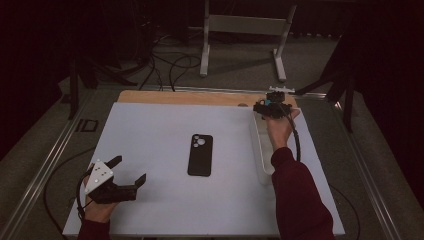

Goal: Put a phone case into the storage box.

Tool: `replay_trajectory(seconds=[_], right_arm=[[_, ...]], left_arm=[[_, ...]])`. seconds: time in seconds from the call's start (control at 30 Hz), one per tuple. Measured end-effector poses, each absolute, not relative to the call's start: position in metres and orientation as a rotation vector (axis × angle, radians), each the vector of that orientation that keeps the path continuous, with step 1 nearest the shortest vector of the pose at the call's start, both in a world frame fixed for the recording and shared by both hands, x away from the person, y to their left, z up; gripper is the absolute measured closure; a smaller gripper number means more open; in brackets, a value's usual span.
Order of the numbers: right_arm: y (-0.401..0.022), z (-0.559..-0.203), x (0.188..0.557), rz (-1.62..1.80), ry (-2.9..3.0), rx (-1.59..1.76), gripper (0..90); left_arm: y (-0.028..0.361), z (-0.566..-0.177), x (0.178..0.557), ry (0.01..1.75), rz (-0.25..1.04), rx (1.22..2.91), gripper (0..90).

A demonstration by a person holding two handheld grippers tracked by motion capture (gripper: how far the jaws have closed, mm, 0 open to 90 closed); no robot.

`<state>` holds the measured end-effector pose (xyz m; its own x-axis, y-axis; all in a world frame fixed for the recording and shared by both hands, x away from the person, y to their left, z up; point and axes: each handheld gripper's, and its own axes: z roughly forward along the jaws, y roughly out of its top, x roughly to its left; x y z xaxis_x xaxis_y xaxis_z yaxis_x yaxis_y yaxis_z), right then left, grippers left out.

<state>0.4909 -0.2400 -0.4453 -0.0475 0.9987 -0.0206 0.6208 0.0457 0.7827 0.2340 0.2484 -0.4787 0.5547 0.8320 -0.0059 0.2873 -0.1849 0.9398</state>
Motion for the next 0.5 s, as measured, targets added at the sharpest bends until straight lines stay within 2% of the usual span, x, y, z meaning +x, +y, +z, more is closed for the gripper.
replay_trajectory(seconds=[0.1,0.2,0.5], right_arm=[[-0.242,-0.445,0.492,0.828,1.724,1.643,14.7],[-0.244,-0.443,0.491,0.878,1.711,1.634,8.7],[-0.243,-0.433,0.484,0.917,1.685,1.579,8.2]], left_arm=[[0.248,-0.479,0.234,0.935,0.647,1.740,0.0],[0.248,-0.478,0.234,0.937,0.644,1.736,0.0],[0.249,-0.479,0.234,0.940,0.646,1.739,0.0]])
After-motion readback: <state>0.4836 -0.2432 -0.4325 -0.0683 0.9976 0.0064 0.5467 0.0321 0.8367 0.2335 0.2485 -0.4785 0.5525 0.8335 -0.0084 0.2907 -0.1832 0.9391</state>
